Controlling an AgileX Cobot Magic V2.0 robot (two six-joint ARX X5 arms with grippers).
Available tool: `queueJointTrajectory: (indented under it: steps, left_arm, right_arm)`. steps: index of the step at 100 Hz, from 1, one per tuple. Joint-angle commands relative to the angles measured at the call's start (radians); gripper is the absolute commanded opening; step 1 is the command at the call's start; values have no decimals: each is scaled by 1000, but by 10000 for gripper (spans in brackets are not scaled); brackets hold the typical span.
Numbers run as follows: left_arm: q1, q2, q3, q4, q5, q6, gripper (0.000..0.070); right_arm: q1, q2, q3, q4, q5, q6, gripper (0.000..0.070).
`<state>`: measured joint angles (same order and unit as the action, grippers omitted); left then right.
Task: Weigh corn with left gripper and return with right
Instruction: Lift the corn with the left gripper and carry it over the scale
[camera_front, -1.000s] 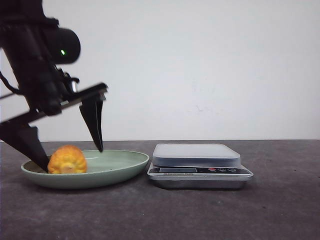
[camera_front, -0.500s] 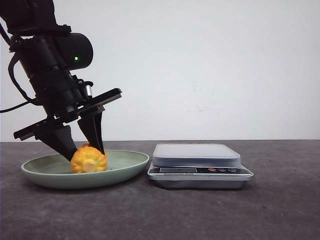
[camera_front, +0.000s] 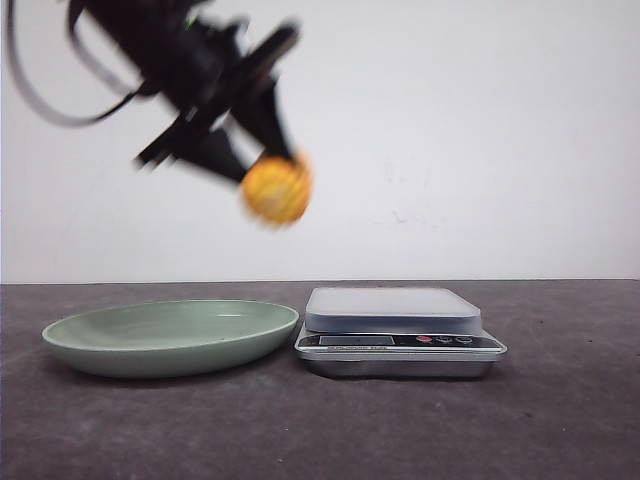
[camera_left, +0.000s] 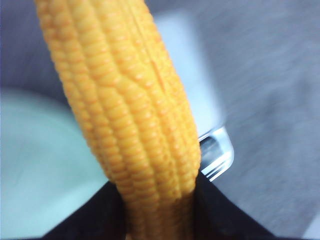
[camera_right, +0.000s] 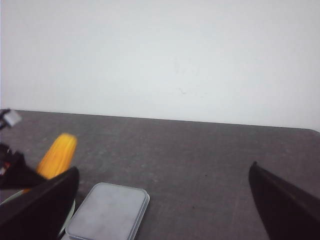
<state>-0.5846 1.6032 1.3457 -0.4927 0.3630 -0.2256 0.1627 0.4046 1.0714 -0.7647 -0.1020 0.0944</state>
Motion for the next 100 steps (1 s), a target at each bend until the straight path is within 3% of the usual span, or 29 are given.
queueJointTrajectory:
  steps: [1,18,38,63,100]
  left_arm:
    - [-30,13,56,19,-27,42,10]
    - [-87,68,161,55,-128,21,10]
    - [-93,209,274,17,-122,-83,10]
    - [-95,372,355,-65,-122,-88,10]
    - [-97,480,355,-125,-116,-169,11]
  right_arm:
    - [0,6,19,22,2,11,700]
    - [0,6,19,24,2,11,695]
    - [0,6,19,23,-2,11,695]
    - [0,6,19,21,-2,11,695]
    - [0,6,19,-7,-3,37,695]
